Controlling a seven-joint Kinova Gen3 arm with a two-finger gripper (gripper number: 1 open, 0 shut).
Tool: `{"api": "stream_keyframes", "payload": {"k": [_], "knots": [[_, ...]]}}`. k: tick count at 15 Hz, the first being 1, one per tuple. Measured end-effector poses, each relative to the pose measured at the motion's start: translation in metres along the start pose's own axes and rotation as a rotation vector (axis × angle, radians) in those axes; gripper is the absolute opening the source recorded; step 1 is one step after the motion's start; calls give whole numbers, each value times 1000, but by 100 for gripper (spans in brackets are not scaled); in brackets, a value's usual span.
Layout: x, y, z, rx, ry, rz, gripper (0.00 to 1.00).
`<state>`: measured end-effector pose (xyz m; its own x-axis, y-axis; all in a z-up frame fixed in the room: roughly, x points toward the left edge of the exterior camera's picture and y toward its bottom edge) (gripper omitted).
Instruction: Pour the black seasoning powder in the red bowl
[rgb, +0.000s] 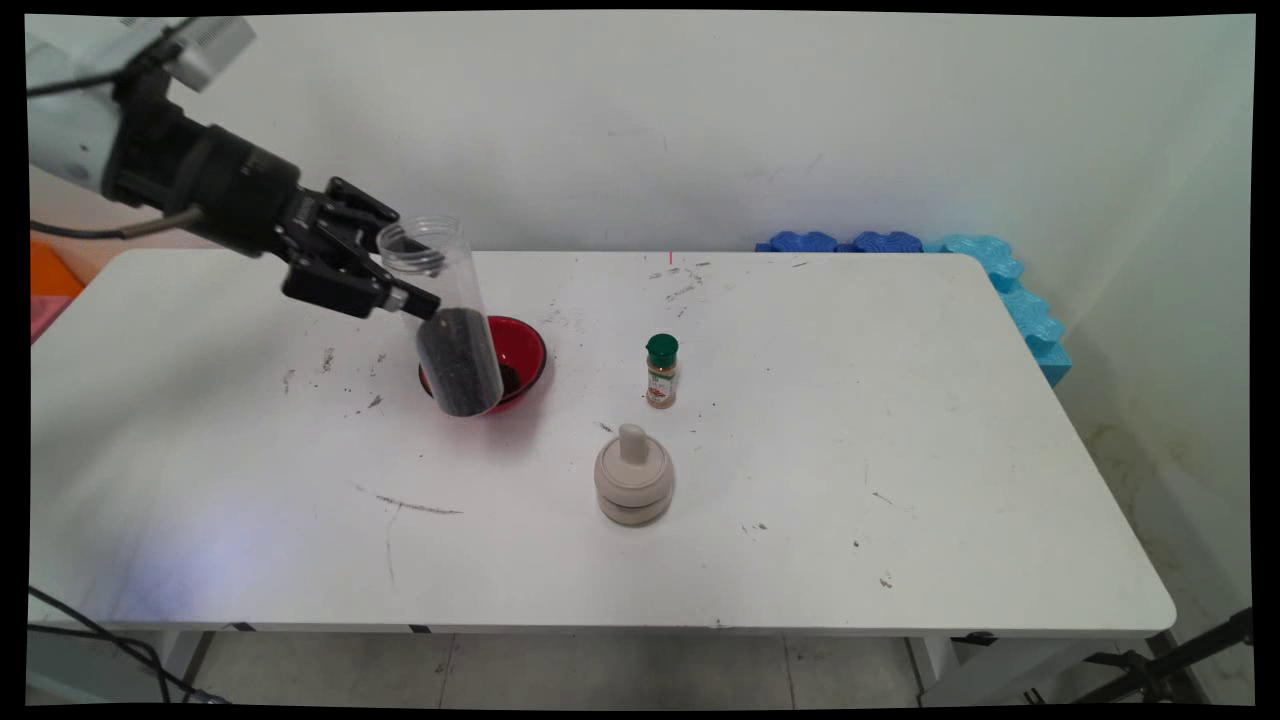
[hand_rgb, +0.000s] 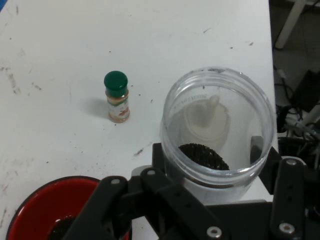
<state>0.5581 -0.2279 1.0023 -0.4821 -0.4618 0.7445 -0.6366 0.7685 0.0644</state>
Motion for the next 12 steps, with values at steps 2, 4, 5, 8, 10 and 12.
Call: {"api": "stream_keyframes", "payload": {"k": [2,4,5,8,10,12], "knots": [[2,0,-8,-15,-2,-1,0],[4,-1,-17,-30,-4,-5,0],[5,-1,-20,-36,-6,-6,0],[5,-4,-26,-49,-17,-31,0],[4,-6,-27,-59,-28,-69,0],[3,-9,-26,-68,-36,-113,0]]}}
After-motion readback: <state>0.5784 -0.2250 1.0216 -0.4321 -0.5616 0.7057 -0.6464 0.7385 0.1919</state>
